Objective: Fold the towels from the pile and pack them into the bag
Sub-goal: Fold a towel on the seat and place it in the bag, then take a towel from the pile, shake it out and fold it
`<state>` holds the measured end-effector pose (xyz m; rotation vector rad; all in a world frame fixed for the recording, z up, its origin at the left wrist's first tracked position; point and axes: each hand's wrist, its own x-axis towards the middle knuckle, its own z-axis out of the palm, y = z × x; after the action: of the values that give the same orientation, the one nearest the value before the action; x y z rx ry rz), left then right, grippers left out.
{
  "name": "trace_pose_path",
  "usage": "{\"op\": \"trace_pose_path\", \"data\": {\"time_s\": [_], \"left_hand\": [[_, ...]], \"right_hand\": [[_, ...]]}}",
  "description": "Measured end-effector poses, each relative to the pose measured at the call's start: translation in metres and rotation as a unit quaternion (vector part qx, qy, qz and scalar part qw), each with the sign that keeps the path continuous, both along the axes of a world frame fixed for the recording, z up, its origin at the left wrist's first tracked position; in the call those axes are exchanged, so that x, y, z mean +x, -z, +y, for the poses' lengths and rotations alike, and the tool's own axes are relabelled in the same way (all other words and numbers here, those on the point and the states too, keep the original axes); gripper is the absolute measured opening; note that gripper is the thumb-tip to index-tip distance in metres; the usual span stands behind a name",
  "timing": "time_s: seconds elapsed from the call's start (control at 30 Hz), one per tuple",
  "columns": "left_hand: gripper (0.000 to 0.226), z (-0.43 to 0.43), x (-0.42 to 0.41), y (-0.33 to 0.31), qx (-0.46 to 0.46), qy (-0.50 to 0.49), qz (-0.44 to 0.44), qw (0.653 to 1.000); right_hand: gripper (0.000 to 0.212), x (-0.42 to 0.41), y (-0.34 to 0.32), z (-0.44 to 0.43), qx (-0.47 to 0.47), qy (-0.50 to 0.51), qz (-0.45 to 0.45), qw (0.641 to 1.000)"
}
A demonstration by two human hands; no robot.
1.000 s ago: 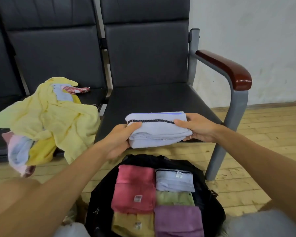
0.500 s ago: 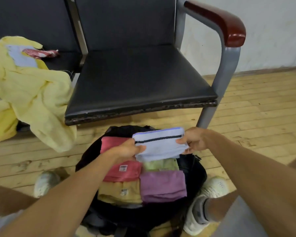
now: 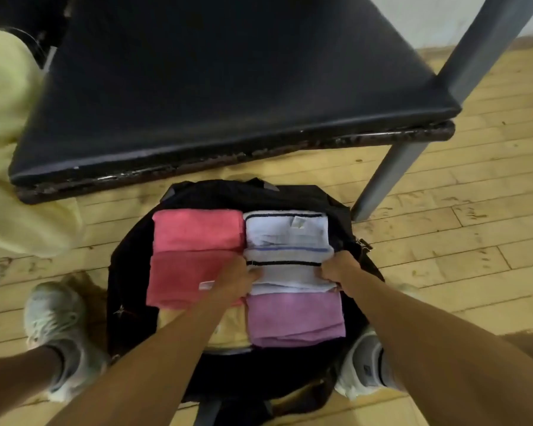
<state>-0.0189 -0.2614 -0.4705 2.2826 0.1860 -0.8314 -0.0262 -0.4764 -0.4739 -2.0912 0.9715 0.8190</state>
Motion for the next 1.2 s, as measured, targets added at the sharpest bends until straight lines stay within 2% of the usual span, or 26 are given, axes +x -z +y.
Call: {"op": "trace_pose_path", "data": {"time_s": [0.13,0.23,0.33,0.4,0.47,0.63,0.7,0.77,0.9,1.07,1.2], "left_hand": [[0.037,-0.002,-0.003,0.016,0.019,-0.022,-0.037,0.999],[0.038,-0.003,-0.003,0.015,0.029,-0.023,-0.054,0.998],[0.041,0.000,-0.004,0.009,0.047,-0.028,-0.095,0.994],[0.040,0.003,-0.008,0.003,0.046,-0.036,-0.117,0.991],[0.036,0.008,-0.008,-0.009,0.025,-0.042,-0.100,0.994],[0.019,0.018,0.009,-0.063,-0.042,0.006,-0.040,0.998],[0.012,0.022,0.016,-0.096,-0.078,0.032,-0.040,0.996],[0.010,0.030,0.022,-0.132,-0.095,0.050,-0.071,0.992],[0.013,0.064,0.029,-0.203,-0.121,0.046,-0.141,0.982],[0.017,0.131,0.028,-0.295,-0.146,0.014,-0.217,0.965],[0.016,0.187,0.033,-0.339,-0.103,0.003,-0.285,0.953]], "right_hand": [[0.039,0.005,0.009,0.000,-0.037,-0.037,0.004,0.999],[0.042,0.009,0.006,-0.002,-0.082,-0.114,0.027,0.990],[0.044,0.007,-0.002,-0.006,-0.102,-0.180,0.011,0.978],[0.040,0.005,-0.012,-0.006,-0.125,-0.211,-0.014,0.969],[0.032,0.004,-0.029,-0.004,-0.147,-0.238,-0.027,0.960],[0.025,0.007,-0.091,0.012,-0.209,-0.387,-0.051,0.897],[0.016,0.013,-0.120,0.021,-0.168,-0.446,-0.077,0.876],[0.024,0.017,-0.153,0.035,-0.124,-0.484,-0.105,0.860],[0.019,0.025,-0.226,0.072,-0.057,-0.463,-0.215,0.858],[0.017,0.044,-0.287,0.122,-0.038,-0.422,-0.406,0.810],[0.011,0.065,-0.311,0.169,-0.016,-0.410,-0.465,0.784]]}}
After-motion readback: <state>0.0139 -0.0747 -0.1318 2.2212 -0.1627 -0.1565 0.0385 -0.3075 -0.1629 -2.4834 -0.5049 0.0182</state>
